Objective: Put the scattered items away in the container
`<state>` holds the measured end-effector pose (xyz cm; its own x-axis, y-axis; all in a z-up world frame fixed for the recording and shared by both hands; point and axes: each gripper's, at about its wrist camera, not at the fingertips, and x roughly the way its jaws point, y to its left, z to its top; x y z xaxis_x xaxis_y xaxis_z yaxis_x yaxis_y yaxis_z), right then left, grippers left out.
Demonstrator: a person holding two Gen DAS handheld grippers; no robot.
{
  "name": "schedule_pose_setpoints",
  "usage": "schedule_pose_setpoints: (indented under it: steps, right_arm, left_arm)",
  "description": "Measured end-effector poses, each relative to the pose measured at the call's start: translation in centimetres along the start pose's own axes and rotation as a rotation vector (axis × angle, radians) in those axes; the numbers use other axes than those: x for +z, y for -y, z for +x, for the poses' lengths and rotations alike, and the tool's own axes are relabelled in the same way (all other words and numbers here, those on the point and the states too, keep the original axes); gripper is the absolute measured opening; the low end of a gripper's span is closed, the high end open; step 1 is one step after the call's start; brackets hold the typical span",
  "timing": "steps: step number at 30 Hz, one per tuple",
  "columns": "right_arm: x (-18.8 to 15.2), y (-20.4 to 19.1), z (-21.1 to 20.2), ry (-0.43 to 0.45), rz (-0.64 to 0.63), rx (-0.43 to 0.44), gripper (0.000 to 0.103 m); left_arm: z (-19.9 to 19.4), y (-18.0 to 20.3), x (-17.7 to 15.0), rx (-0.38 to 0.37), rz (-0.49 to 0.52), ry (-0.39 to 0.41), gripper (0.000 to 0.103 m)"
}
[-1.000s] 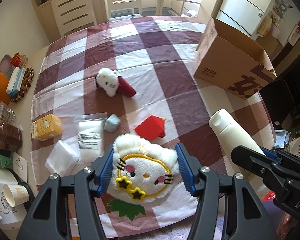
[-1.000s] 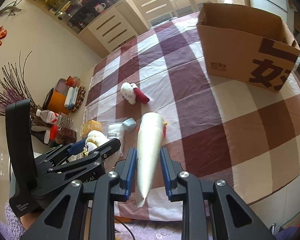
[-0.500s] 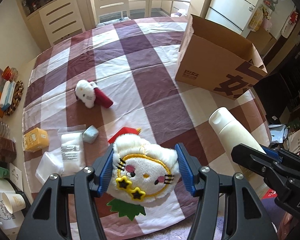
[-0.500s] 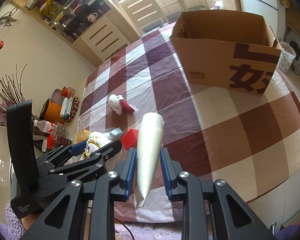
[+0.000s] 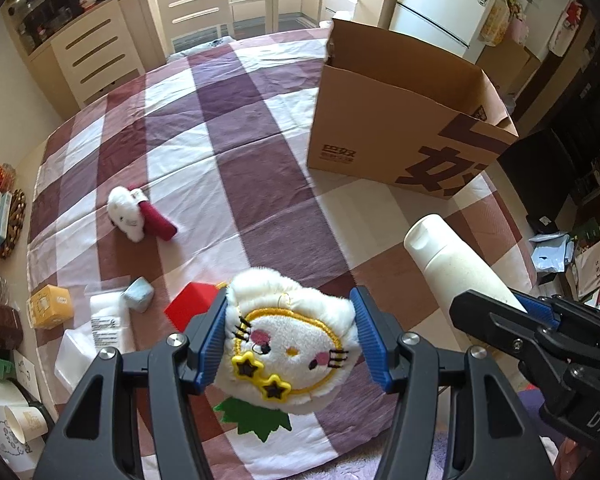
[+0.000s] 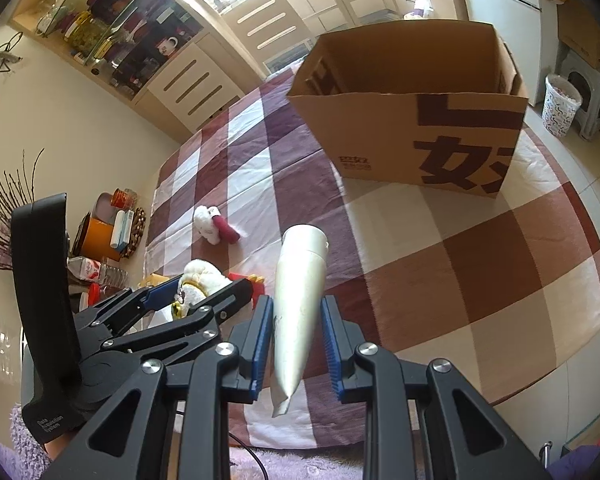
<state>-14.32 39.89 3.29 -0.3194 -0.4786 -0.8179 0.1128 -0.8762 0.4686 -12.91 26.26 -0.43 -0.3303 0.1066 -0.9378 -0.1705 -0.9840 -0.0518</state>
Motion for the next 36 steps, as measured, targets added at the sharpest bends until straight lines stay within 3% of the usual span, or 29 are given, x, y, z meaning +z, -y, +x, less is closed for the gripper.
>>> schedule_pose_setpoints:
  steps: [22,36]
  right_arm:
    - [3.3,7.2,-0.9,0.037,0.129,-0.043,0.025]
    - [4.8,9.8,-1.1,0.068,0.187,-0.046,0.025]
  left_arm:
    - [4.7,7.5,5.5,-0.034,0.164,-0.050,0.060]
    - [5.9,9.6,7.9,-0.038,0.230,-0.044,0.060]
